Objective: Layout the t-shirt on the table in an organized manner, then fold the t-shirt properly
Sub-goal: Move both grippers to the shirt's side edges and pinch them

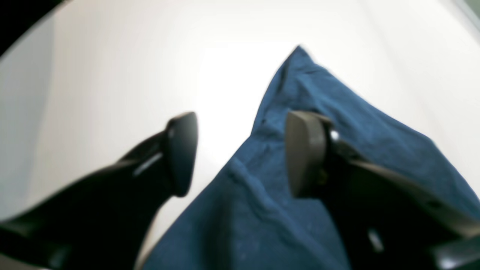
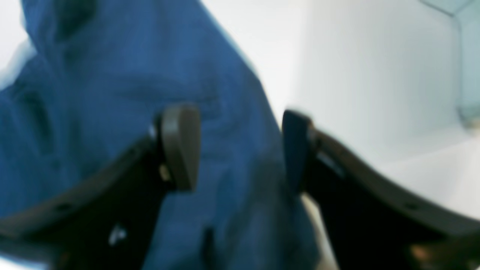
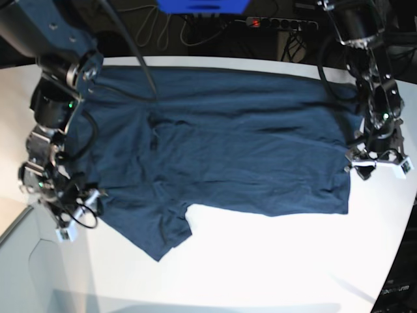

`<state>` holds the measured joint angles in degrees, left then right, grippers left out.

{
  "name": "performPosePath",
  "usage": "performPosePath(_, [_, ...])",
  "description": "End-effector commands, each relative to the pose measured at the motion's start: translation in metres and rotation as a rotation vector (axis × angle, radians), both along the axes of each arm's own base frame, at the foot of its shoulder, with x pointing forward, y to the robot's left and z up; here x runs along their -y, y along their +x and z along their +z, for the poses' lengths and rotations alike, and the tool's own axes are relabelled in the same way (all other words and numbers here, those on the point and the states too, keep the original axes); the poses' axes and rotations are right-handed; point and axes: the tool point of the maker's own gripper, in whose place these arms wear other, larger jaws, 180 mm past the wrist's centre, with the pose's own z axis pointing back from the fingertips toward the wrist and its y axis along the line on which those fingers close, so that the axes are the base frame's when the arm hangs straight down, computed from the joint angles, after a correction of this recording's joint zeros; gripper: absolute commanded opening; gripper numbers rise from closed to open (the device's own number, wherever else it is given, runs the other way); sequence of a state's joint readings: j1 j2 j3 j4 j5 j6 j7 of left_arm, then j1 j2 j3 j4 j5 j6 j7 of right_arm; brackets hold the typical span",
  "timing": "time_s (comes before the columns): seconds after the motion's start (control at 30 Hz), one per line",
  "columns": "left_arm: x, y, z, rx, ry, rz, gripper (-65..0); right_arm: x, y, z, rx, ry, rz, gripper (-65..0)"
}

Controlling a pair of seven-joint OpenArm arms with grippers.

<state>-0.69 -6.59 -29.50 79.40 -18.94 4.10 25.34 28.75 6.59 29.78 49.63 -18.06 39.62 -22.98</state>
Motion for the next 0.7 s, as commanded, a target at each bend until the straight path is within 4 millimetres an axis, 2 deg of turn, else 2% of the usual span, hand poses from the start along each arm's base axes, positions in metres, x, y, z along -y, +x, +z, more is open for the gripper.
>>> performPosePath(0.0, [-0.004, 0.016, 0.018, 0.056, 0.020, -0.002, -25.5, -0.002, 0.019, 0.018, 0.072, 0.020, 0.008, -29.7])
performPosePath(0.07, [-0.011, 0.025, 0.016, 0.048, 0.019, -0.001, -25.3, -0.003, 0.023, 0.013, 0.093, 0.053, 0.014, -29.6])
performPosePath(0.13, [-0.008, 0.035, 0.015, 0.039, 0.023, -0.021, -25.2, -0.008, 0.029, 0.012, 0.125, 0.093, 0.020, -29.6])
performPosePath(0.2, [-0.012, 0.044, 0.016, 0.036, 0.025, -0.027, -25.2, -0.009, 0.027, 0.003, 0.124, 0.117, 0.028, -29.7])
performPosePath(0.27, [-0.016, 0.052, 0.014, 0.025, 0.023, -0.024, -25.2, -0.001, 0.027, -0.005, 0.127, 0.104, -0.023, -29.6])
performPosePath(0.33, [-0.017, 0.060, 0.013, 0.023, 0.006, -0.017, -25.1, 0.016, 0.025, -0.012, 0.143, 0.077, -0.098, -29.6])
performPosePath(0.43, [-0.025, 0.064, 0.014, 0.018, 0.010, -0.010, -25.1, 0.026, 0.025, -0.015, 0.183, 0.065, -0.162, -29.6])
performPosePath(0.57, [-0.027, 0.072, 0.023, 0.050, 0.024, -0.004, -25.1, 0.027, 0.020, -0.018, 0.213, 0.066, -0.176, -29.6])
performPosePath(0.67, [-0.032, 0.071, 0.017, 0.057, 0.034, 0.013, -25.1, 0.026, 0.019, -0.018, 0.224, 0.068, -0.176, -29.6])
